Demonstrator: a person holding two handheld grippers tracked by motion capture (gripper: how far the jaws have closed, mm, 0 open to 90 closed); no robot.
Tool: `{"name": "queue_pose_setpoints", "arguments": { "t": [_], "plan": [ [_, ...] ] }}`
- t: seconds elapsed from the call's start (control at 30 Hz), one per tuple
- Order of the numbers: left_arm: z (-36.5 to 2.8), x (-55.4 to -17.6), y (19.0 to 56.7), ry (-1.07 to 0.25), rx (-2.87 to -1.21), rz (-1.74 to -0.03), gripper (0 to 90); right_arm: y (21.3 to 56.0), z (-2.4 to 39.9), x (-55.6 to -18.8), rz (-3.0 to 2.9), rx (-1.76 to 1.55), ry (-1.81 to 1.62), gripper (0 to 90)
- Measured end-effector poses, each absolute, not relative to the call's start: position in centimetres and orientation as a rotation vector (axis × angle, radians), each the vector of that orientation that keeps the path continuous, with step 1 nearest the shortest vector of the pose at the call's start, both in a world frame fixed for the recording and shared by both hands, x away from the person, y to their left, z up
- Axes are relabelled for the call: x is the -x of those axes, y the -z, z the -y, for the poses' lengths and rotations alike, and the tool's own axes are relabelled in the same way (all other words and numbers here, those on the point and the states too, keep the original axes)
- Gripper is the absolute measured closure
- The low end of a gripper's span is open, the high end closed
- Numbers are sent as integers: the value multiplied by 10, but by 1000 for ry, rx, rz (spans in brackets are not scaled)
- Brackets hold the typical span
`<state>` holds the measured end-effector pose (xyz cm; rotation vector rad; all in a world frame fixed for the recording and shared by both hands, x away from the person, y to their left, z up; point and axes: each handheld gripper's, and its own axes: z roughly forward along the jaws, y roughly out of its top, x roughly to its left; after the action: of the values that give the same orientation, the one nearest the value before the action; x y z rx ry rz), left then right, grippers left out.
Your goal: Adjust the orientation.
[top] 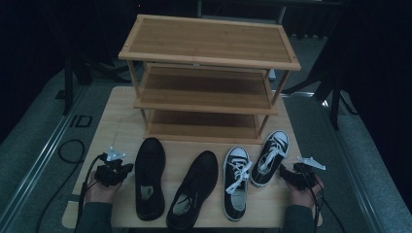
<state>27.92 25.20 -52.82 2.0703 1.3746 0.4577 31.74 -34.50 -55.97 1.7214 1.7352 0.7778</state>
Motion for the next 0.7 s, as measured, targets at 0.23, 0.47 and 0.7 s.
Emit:
{"name": "queue_pose_setpoints", "arguments": {
  "t": [0.23, 0.47, 0.7],
  "plan": [
    [-247, -274, 528, -442, -2092, -1358, 896, 560, 345, -317, -1736, -1721, -778, 296],
    [-243, -277, 528, -457, -2092, -1362, 897, 560, 345, -317, -1736, -1721, -778, 296],
    [-239, -286, 528, -469, -2097, -1347, 897, 560, 345, -317, -1736, -1721, -777, 295]
  ]
}}
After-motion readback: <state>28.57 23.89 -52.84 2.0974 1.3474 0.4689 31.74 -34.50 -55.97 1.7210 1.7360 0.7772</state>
